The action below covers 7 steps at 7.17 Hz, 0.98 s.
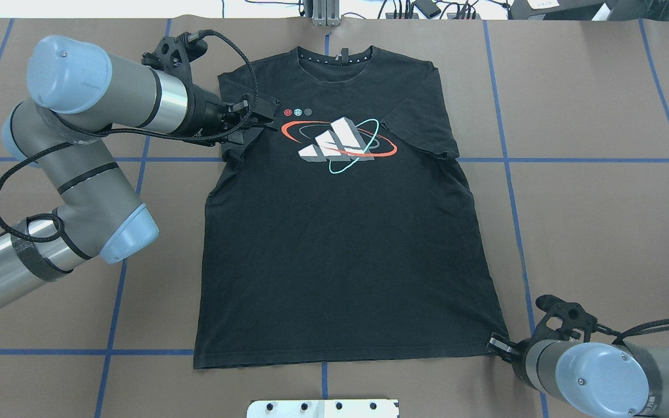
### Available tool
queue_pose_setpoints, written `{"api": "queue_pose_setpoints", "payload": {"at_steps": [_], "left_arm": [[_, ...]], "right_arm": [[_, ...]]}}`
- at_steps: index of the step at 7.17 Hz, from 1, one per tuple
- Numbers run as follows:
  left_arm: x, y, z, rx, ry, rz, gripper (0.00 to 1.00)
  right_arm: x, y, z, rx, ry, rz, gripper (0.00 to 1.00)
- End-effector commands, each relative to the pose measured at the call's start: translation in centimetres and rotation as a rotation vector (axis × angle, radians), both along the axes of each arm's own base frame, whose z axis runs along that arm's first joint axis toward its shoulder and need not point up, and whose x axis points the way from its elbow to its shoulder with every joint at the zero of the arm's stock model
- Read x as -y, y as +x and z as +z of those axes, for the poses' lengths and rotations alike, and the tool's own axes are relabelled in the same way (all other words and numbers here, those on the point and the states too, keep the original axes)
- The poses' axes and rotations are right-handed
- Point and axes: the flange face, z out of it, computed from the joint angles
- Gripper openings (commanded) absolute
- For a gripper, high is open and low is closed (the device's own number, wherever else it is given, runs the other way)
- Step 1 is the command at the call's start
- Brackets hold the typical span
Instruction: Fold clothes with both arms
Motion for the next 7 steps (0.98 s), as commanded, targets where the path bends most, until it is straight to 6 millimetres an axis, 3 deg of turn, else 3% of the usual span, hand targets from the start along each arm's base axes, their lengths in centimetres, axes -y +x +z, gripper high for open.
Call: {"api": "queue_pose_setpoints", "payload": {"at_steps": [1,4,6,7], "left_arm": [[0.0,0.0,0.1,0.001,-0.001,0.0,0.82],[-0.1,0.3,0.3,0.005,-0.004,0.003,0.82],[-0.2,0.4,1.1,0.013,-0.011,0.005,0.83],[-0.4,0.5,1.1,0.013,-0.011,0.008,0.82]], "right_arm": [[0.2,0.0,0.1,-0.003,0.006,0.01,0.53],[0.1,0.0,0.2,-0.008,0.007,0.008,0.36],[0.1,-0.1,0.2,-0.006,0.007,0.008,0.0],[0.2,0.0,0.0,-0.004,0.007,0.009,0.0]]}}
